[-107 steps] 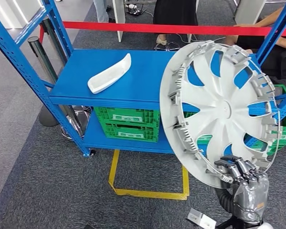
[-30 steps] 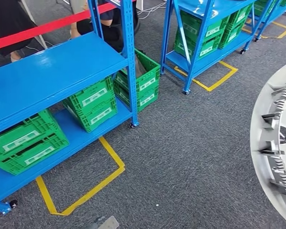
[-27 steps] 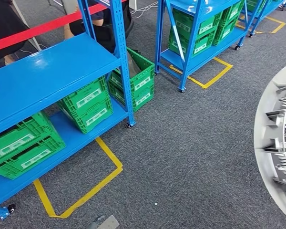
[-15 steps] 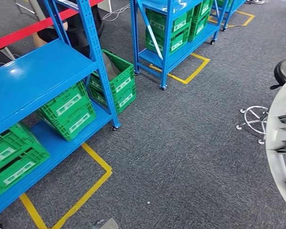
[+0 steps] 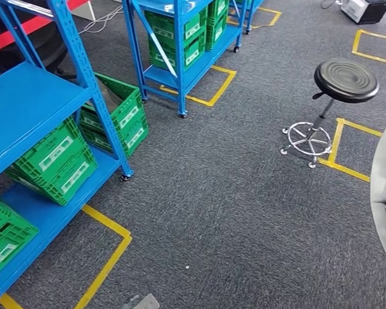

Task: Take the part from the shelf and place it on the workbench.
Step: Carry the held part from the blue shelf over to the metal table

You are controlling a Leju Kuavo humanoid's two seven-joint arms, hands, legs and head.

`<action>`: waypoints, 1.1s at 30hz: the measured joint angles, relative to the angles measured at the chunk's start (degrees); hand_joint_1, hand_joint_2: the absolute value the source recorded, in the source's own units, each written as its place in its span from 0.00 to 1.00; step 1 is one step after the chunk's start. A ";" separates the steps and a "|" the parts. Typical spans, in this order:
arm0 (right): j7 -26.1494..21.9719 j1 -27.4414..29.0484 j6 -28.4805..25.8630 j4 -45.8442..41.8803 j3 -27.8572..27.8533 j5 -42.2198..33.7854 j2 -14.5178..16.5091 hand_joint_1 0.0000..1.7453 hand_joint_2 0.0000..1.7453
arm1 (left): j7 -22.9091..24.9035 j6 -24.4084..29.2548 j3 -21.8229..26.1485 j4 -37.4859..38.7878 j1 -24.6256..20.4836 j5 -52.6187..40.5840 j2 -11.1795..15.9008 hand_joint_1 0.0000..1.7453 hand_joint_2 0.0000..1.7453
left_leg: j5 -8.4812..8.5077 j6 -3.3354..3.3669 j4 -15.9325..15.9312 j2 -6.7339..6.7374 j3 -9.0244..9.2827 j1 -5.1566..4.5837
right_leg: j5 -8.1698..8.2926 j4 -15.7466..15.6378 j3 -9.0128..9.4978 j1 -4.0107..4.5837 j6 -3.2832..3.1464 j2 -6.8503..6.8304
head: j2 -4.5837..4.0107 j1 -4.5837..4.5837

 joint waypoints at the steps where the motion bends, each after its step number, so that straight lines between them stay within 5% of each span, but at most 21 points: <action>1: 0.00 -0.04 0.01 -0.03 -0.04 0.03 0.01 1.00 1.00 | -0.02 0.03 0.01 -0.01 -0.05 0.02 0.00 0.00 1.00 | -0.08 -0.23 0.08 0.53 0.04 -0.19 | 0.72 -3.07 1.86 0.16 -0.37 -0.77 | 0.00 -0.06; 3: 0.00 -0.04 0.05 -0.04 -0.18 0.09 0.04 1.00 1.00 | -0.07 0.16 0.03 -0.01 -0.19 0.09 -0.02 0.00 1.00 | -0.13 -0.73 0.24 1.51 0.05 -0.48 | 0.89 -5.17 2.93 0.49 -1.11 -1.07 | 0.00 -0.10; 5: 0.00 0.10 0.12 -0.04 -0.53 0.10 0.09 1.00 1.00 | -0.12 0.47 0.10 -0.01 -0.42 0.17 -0.09 0.00 1.00 | -0.38 -1.29 0.52 1.80 0.06 -0.39 | 1.23 -5.16 2.60 0.37 -1.82 0.04 | 0.00 -0.14; 7: 0.00 0.05 0.22 -0.10 -0.88 0.13 0.14 1.00 1.00 | -0.17 0.80 0.19 -0.02 -0.57 0.21 -0.17 0.00 1.00 | -2.57 -1.93 3.27 -0.55 -0.96 -0.11 | 1.57 -5.32 2.41 0.13 -2.47 1.00 | 0.00 -0.25; 10: 0.01 -0.17 0.28 -0.20 -0.98 0.20 0.17 1.00 1.00 | -0.20 1.02 0.25 0.00 -0.26 0.28 -0.14 0.00 1.00 | -8.05 -2.31 14.16 -3.81 -5.53 0.19 | 1.90 -5.31 2.07 0.10 -2.98 2.70 | 0.00 -0.33; 12: 0.02 -0.21 0.13 -0.19 -0.86 0.53 0.18 1.00 1.00 | -0.66 1.19 0.40 0.01 0.11 1.00 -0.05 0.00 1.00 | -7.96 -2.23 16.97 -4.09 -6.73 0.20 | 2.02 -5.27 1.96 0.14 -3.05 4.10 | 0.00 -0.33; 14: 0.03 -0.23 -0.71 -0.13 0.16 2.02 0.18 1.00 1.00 | -2.42 1.40 1.22 0.01 0.65 3.07 0.30 0.00 1.00 | -3.95 -1.88 11.33 -4.83 -4.14 0.20 | 2.13 -5.19 1.99 0.14 -2.98 5.57 | 0.00 -0.32; 16: 0.47 -0.42 -2.68 0.15 2.86 5.03 0.14 1.00 1.00 | -5.20 1.45 2.86 0.07 1.60 5.95 1.05 0.00 1.00 | -0.84 -1.35 3.90 -7.10 -0.90 0.31 | 2.29 -4.94 1.78 0.22 -2.70 7.14 | 0.00 -0.28; 18: 2.77 -0.77 -5.23 0.84 7.25 8.77 -0.48 1.00 1.00 | -7.55 1.19 4.77 0.15 2.81 8.46 1.88 0.00 1.00 | -0.49 -1.03 0.96 -8.25 0.17 0.34 | 2.65 -4.76 1.19 0.14 -2.09 8.62 | 0.01 -0.27; 20: 8.62 -0.90 -7.68 1.92 13.07 12.93 -2.64 1.00 1.00 | -8.85 0.73 6.57 0.19 3.69 10.38 2.56 0.00 1.00 | -0.23 -0.62 0.47 -7.17 0.17 0.37 | 3.03 -4.82 0.53 -0.06 -1.37 9.42 | 0.01 -0.31; 22: 16.79 -1.08 -9.70 3.23 19.34 17.06 -6.13 1.00 1.00 | -9.34 0.28 8.05 0.23 3.96 11.66 3.12 0.00 1.00 | 0.38 0.04 -0.10 -6.03 0.14 0.54 | 1.84 -3.22 -0.71 0.04 -0.93 7.17 | 0.00 -0.09; 24: 23.60 -1.85 -10.91 4.49 25.31 20.10 -9.94 1.00 1.00 | -9.37 -0.01 9.05 0.29 4.28 12.16 3.60 0.00 1.00 | 0.72 0.40 -0.32 -4.78 -0.07 0.50 | -1.67 2.71 -3.53 0.11 -0.62 3.87 | 0.00 0.20; 26: 27.12 -2.46 -11.34 5.45 30.56 21.71 -13.18 1.00 1.00 | -9.28 -0.10 9.72 0.36 4.96 12.31 3.95 0.00 1.00 | 0.76 0.46 -0.27 -3.24 -0.25 0.32 | -4.36 9.33 -6.29 -0.02 -0.28 2.74 | 0.00 0.27; 27: 27.84 -2.52 -11.39 5.80 32.61 22.09 -14.35 1.00 1.00 | -9.23 -0.11 9.99 0.38 5.22 12.39 4.11 0.00 1.00 | 0.74 0.45 -0.24 -2.48 -0.29 0.27 | -4.28 10.35 -6.50 -0.07 -0.16 2.51 | 0.00 0.27; 29: 28.41 -2.44 -11.40 6.34 35.32 22.39 -15.91 1.00 1.00 | -9.22 -0.10 10.36 0.43 5.36 12.54 4.32 0.00 1.00 | 0.64 0.31 -0.18 -1.22 -0.23 0.26 | -1.49 5.91 -3.66 -0.13 -0.06 1.62 | 0.00 0.28; 31: 28.90 -2.51 -11.41 6.68 37.09 22.47 -17.24 1.00 1.00 | -9.17 -0.10 10.64 0.45 5.31 12.60 4.44 0.00 1.00 | 0.36 -0.12 0.01 -0.16 -0.08 0.04 | 0.90 -1.53 0.63 0.04 -0.23 -0.88 | 0.00 0.32; 33: 29.65 -2.53 -11.42 6.81 38.43 22.72 -18.33 1.00 1.00 | -9.10 -0.09 10.84 0.47 5.33 12.67 4.53 0.00 1.00 | 0.14 -0.69 0.22 0.85 -0.02 -0.30 | 1.32 -4.83 2.43 0.38 -0.94 -2.04 | 0.00 0.32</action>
